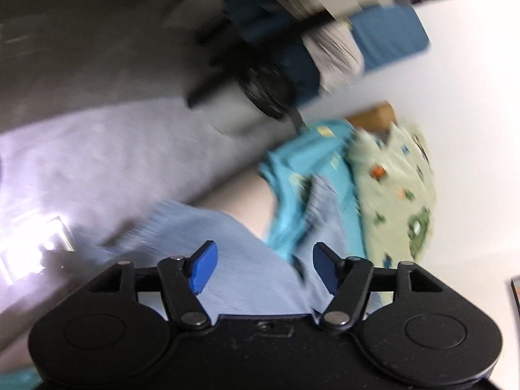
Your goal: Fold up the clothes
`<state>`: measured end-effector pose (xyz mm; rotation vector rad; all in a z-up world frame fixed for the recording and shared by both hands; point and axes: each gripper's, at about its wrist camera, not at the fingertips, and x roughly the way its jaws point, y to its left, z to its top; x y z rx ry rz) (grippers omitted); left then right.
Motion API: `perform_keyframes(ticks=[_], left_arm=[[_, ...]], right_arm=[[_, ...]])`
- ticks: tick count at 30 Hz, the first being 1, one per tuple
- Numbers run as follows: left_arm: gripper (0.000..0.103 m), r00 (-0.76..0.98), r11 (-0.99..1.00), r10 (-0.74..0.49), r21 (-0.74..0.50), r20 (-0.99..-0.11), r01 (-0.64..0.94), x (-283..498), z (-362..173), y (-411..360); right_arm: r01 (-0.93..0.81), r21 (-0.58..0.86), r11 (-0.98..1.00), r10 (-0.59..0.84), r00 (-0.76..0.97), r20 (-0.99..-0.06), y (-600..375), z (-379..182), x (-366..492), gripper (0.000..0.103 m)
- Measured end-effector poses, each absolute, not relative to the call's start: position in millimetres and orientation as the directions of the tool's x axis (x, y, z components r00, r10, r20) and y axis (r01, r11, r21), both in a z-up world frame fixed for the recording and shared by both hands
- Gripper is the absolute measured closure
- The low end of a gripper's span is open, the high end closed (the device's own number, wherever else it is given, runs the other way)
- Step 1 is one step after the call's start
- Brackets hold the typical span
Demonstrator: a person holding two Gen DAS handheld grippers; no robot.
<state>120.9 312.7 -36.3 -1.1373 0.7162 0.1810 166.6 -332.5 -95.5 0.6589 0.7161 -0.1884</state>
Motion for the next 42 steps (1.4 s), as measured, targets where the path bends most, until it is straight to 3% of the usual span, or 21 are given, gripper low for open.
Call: perform_keyframes(ticks=[7,13,15,19,21,22,33,39,42], left_arm=[[0.042,0.678,0.436,-0.332,-0.744,-0.656,-0.507,219.1,-78.9,236.2],[0.043,0.695,0.396,-0.323,-0.759,-0.642,-0.517,259.3,-109.2,204.4],[0.051,0.714,0.365,-0.316,-0.774,-0.625,-0.517,266.5,-119.2,202.0],[0.059,0.75,0.338,-0.282,-0.793,-0.599,-0.506,273.6,-127.4,204.2],[0.082,0.767,0.33,-0.261,-0.801,-0.586,-0.5,276.0,-129.6,206.5],[0.087,0.772,0.333,-0.244,-0.799,-0.587,-0.501,276.1,-129.0,209.5],[0.09,0.923,0.482,0.017,-0.806,-0.383,-0.343,247.8,-42.8,233.5],[0.09,0.891,0.476,0.086,-0.767,-0.446,-0.43,239.6,-53.7,277.0],[0.09,0.828,0.445,0.069,-0.726,-0.556,-0.525,241.3,-84.0,288.6]], right_arm=[[0.357,0.511,0.782,0.09,0.747,-0.659,-329.9,-100.6,171.2,0.035],[0.347,0.54,0.767,0.133,0.737,-0.662,-324.9,-111.1,183.8,0.035],[0.333,0.549,0.767,0.155,0.734,-0.661,-319.6,-114.3,190.7,0.035],[0.303,0.542,0.784,0.168,0.737,-0.655,-312.1,-117.1,199.7,0.035],[0.306,0.536,0.787,0.166,0.732,-0.661,-311.6,-120.3,202.5,0.035],[0.306,0.534,0.788,0.166,0.729,-0.664,-311.1,-121.2,203.1,0.035],[0.297,0.499,0.814,0.16,0.711,-0.685,-304.7,-122.9,201.1,0.035],[0.289,0.478,0.829,0.153,0.705,-0.693,-302.3,-121.0,198.2,0.035],[0.289,0.468,0.835,0.148,0.702,-0.696,-302.5,-120.5,198.0,0.035]])
